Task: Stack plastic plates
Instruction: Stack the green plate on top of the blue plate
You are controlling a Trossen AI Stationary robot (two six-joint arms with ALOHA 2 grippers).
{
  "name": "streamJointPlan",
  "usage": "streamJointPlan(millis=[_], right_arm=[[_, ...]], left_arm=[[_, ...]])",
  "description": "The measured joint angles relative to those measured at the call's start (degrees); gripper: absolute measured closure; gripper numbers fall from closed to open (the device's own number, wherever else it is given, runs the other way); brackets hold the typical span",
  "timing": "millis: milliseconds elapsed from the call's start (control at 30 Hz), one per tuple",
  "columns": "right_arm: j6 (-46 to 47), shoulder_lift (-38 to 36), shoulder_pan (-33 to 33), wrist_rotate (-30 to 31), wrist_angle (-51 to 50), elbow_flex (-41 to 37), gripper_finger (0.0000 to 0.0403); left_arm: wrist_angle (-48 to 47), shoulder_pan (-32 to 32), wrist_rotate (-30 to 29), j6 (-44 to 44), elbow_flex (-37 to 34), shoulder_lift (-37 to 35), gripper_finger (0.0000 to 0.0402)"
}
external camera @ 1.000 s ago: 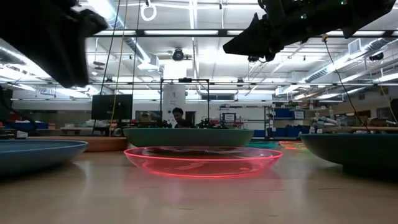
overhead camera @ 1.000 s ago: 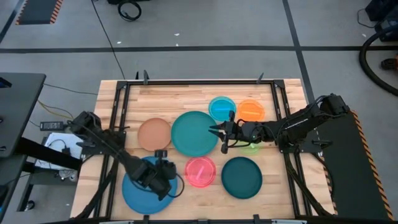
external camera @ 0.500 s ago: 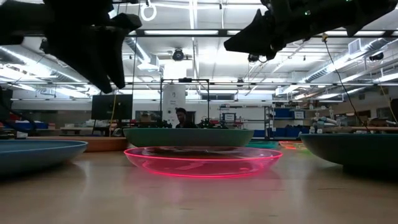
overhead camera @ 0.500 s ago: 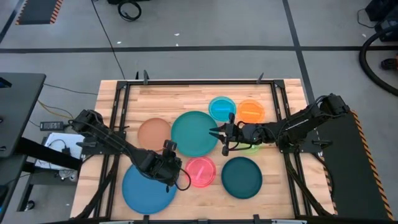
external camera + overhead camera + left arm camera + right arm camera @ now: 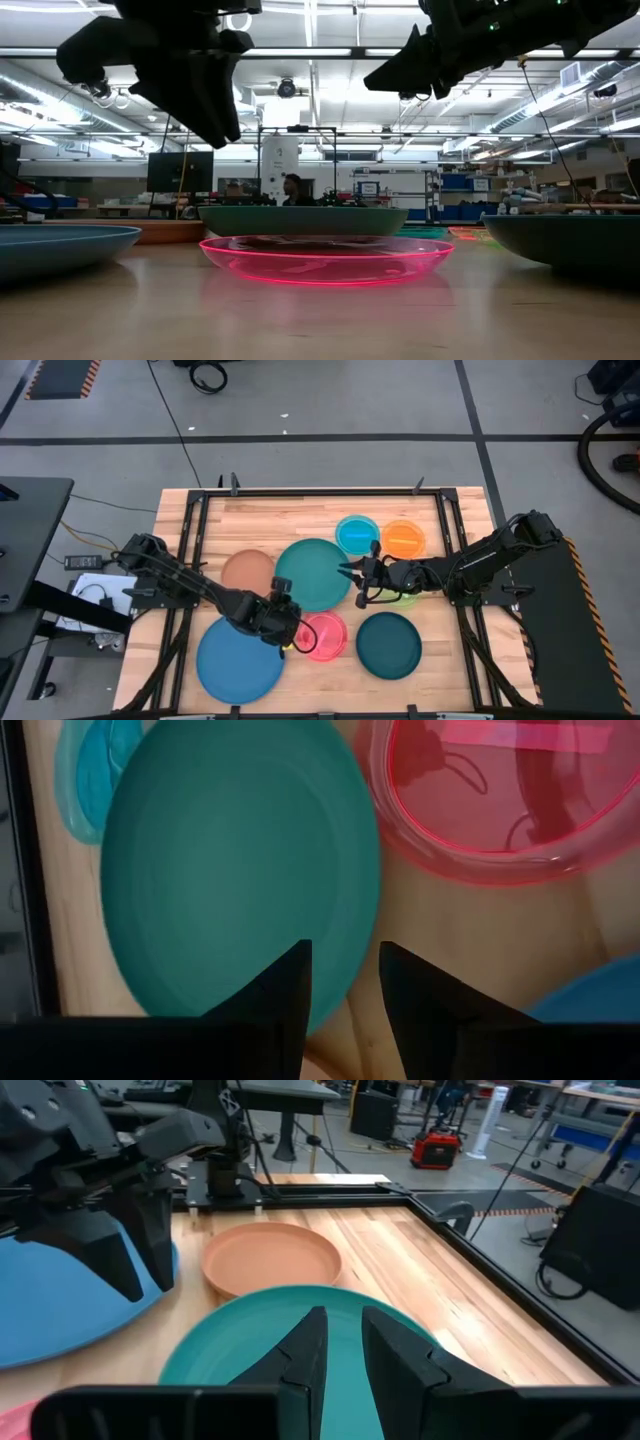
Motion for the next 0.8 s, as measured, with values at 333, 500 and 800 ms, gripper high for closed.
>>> streamJointPlan(millis=[333,500,800], right_arm=[[-0.2,0.0,0.0,1.2,-0.6,0.0,0.0326],[-0.2,0.0,0.0,1.2,-0.6,0.0,0.0326],[0.0,0.0,0.0,1.1,-1.2,0.0,0.0326]], left_arm=[[1.7,2.6,1.5,9.3,0.0,0.0,0.0273],[2.7,5.1,9.4,11.5,-1.0,0.0,0.0273],[10.2,8.4,13.7,13.5,-8.9,0.1,0.0274]])
